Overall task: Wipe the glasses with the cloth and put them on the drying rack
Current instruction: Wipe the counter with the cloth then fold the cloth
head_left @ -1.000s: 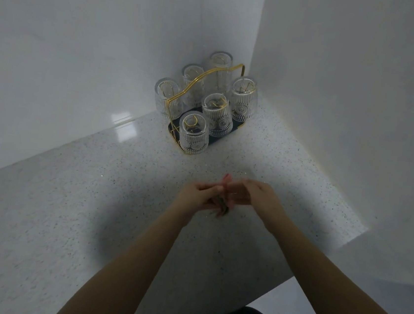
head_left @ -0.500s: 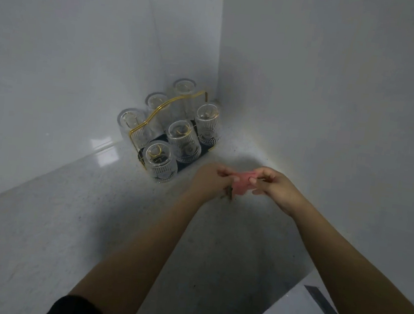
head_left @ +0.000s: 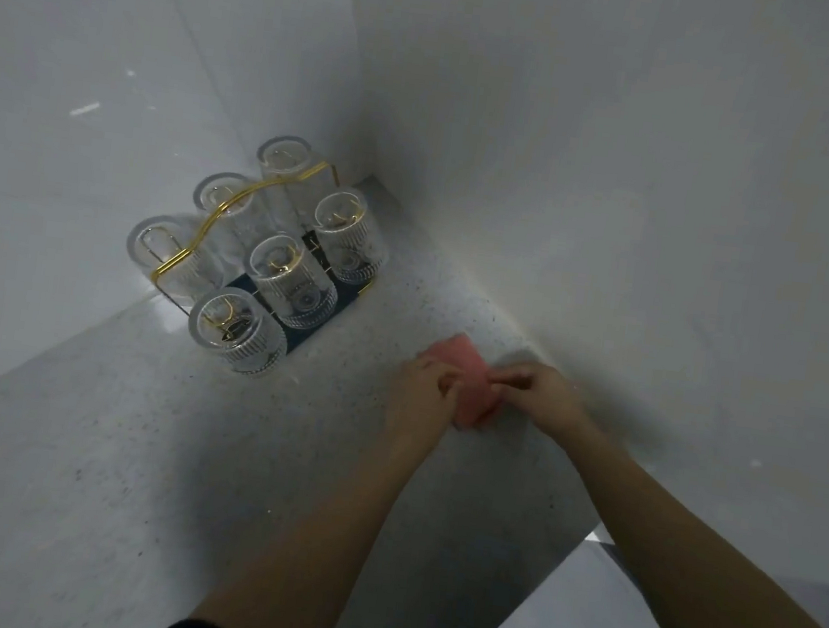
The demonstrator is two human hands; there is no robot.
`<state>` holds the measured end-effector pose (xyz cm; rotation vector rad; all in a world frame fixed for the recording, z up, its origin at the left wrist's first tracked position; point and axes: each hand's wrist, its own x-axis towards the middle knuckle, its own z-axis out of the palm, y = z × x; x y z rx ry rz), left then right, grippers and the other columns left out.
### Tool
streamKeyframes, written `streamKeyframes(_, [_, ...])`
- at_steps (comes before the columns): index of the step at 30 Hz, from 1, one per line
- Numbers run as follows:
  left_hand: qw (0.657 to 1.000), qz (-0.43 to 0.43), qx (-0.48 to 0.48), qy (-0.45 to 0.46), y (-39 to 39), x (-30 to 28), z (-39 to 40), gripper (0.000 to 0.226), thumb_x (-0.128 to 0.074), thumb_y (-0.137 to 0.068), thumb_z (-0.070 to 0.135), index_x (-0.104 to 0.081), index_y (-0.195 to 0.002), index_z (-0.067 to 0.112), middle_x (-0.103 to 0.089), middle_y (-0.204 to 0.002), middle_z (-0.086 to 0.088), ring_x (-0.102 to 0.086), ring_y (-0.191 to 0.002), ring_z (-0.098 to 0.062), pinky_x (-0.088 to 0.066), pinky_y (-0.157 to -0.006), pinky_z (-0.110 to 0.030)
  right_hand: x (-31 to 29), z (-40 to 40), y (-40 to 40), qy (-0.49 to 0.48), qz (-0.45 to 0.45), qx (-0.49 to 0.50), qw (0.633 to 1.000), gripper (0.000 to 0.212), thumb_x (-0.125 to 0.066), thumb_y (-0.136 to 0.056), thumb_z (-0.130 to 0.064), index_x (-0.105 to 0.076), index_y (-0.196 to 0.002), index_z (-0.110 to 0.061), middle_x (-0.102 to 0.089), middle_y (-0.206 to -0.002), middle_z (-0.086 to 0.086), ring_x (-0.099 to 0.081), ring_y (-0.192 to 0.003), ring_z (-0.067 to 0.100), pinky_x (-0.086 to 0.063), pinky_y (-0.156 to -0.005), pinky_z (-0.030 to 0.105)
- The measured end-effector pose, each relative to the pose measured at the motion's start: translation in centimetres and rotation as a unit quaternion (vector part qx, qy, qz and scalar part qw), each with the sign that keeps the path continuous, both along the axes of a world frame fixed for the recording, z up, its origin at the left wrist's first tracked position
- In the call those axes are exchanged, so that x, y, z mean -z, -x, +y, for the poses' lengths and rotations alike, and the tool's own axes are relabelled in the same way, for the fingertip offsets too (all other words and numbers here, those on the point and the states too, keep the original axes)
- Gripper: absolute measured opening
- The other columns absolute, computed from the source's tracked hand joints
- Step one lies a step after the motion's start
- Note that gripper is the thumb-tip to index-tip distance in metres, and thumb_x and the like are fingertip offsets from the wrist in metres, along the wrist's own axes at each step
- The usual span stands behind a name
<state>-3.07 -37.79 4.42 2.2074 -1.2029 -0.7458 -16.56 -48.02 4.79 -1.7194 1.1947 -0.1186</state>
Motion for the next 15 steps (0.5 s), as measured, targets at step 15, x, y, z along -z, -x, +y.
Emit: streamKeyframes(15, [0.987, -0.013, 0.129, -0.09, -1.2, 1.7, -1.3, 0.054, -0.039, -0.103, 0.039, -0.026, -0.154, 0.024, -0.008, -0.165, -0.004, -0.001, -0.153, -0.022, -0.003, -0.122, -0.044, 1.4, 1.5, -0.9, 0.278, 0.148, -0.001, 0.949, 0.035, -0.072, -0.075, -0.029, -0.068, -0.109, -0.019, -0.06, -0.113, 0.006, -0.047, -0.104, 0.028, -0.038, -0.088, 0.035])
